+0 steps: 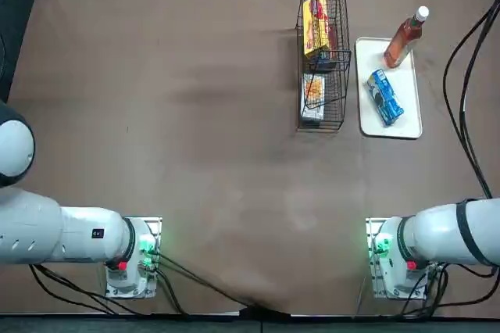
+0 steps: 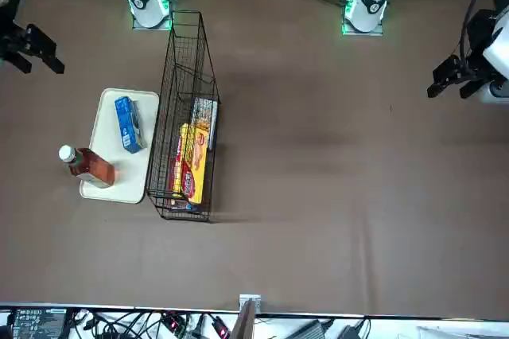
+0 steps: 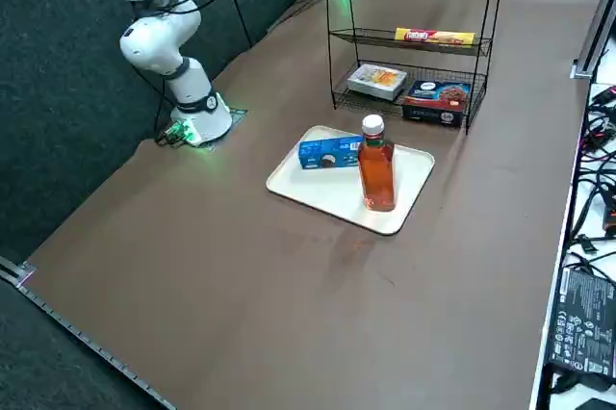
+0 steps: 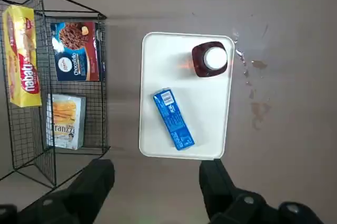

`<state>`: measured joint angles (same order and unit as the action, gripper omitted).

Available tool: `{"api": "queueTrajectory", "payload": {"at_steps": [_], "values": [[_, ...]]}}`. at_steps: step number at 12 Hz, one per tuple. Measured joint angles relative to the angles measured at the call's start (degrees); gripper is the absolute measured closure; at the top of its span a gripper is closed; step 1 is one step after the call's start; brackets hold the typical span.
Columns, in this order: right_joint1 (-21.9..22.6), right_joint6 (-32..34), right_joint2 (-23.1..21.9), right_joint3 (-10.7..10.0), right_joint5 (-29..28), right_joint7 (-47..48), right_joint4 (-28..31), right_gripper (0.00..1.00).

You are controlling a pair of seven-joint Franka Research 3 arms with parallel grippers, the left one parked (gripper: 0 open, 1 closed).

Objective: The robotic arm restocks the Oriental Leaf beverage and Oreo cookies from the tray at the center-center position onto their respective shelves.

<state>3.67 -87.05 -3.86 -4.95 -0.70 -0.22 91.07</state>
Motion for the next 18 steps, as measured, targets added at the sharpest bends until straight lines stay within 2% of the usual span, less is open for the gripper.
{"api": "queueTrajectory", "payload": {"at_steps": [4, 10, 14, 18], "values": [[-0.83, -3.02, 3.86, -0.06, 2.15, -0.17, 0.02, 0.00], [-1.84, -13.19, 14.63, -0.14, 3.77, -5.32, -0.54, 0.00], [-3.79, -14.66, 19.82, -0.36, 3.77, -7.72, -3.55, 0.00], [-5.08, -15.07, 22.46, -0.37, 3.76, -10.85, -5.84, 0.00]]}}
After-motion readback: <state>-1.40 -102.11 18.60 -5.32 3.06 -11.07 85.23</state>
